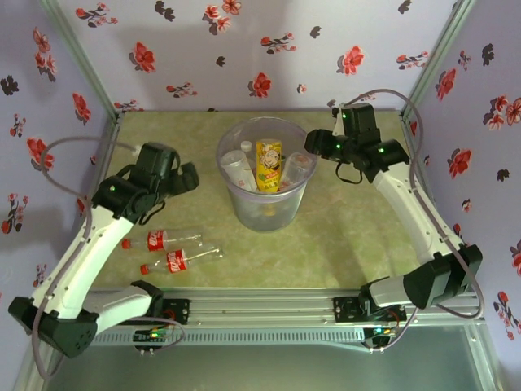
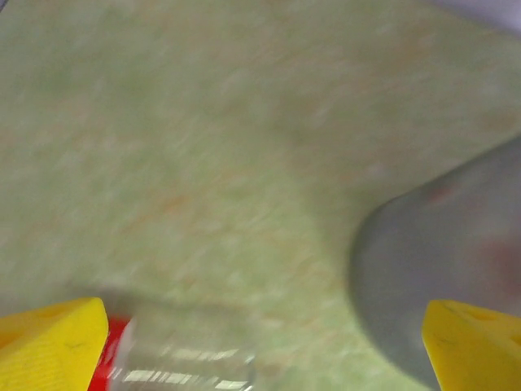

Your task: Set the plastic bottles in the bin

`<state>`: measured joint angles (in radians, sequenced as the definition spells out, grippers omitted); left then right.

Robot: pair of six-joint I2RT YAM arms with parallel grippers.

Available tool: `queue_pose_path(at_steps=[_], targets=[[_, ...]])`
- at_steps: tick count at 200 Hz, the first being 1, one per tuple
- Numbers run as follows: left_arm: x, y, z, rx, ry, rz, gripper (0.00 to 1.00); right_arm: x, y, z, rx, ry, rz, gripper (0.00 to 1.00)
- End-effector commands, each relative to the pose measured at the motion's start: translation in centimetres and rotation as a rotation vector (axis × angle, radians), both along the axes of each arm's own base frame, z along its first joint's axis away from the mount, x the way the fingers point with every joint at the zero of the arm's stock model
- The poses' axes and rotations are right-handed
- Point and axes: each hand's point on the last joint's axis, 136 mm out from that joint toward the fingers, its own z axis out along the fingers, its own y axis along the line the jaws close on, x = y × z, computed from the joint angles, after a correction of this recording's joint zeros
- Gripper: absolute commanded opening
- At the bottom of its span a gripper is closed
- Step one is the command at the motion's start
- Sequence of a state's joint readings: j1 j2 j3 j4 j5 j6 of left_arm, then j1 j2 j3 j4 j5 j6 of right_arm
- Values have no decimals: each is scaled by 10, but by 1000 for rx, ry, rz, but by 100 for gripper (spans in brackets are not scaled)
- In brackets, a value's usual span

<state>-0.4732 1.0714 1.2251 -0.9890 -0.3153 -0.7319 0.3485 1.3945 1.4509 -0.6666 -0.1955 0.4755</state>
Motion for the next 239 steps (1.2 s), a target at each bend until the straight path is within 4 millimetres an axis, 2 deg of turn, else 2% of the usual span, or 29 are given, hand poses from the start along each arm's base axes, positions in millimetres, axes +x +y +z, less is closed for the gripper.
queue_pose_path(at_steps=[1, 24, 56, 88, 144, 148, 188, 239], targets=[[-30, 22, -40, -100, 142, 182, 100, 5, 3, 0, -8, -9, 35, 53], [-38, 31, -64, -193, 189, 306, 99, 7, 4, -2, -8, -6, 46, 53], [-48, 47, -107, -268, 280, 479, 99, 11, 5, -8, 4, -3, 54, 53], [-56, 55, -133, -313, 303, 599, 98, 13, 9, -12, 21, 4, 65, 53], [-75, 66, -168, -337, 350, 738, 97, 16, 10, -20, 21, 18, 72, 55], [-70, 66, -167, -351, 329, 741, 97, 17, 10, -20, 21, 18, 72, 55], [-67, 73, -187, -373, 325, 809, 95, 17, 10, -23, 21, 24, 71, 55], [-59, 72, -207, -397, 336, 831, 95, 16, 9, -25, 15, 32, 67, 55]])
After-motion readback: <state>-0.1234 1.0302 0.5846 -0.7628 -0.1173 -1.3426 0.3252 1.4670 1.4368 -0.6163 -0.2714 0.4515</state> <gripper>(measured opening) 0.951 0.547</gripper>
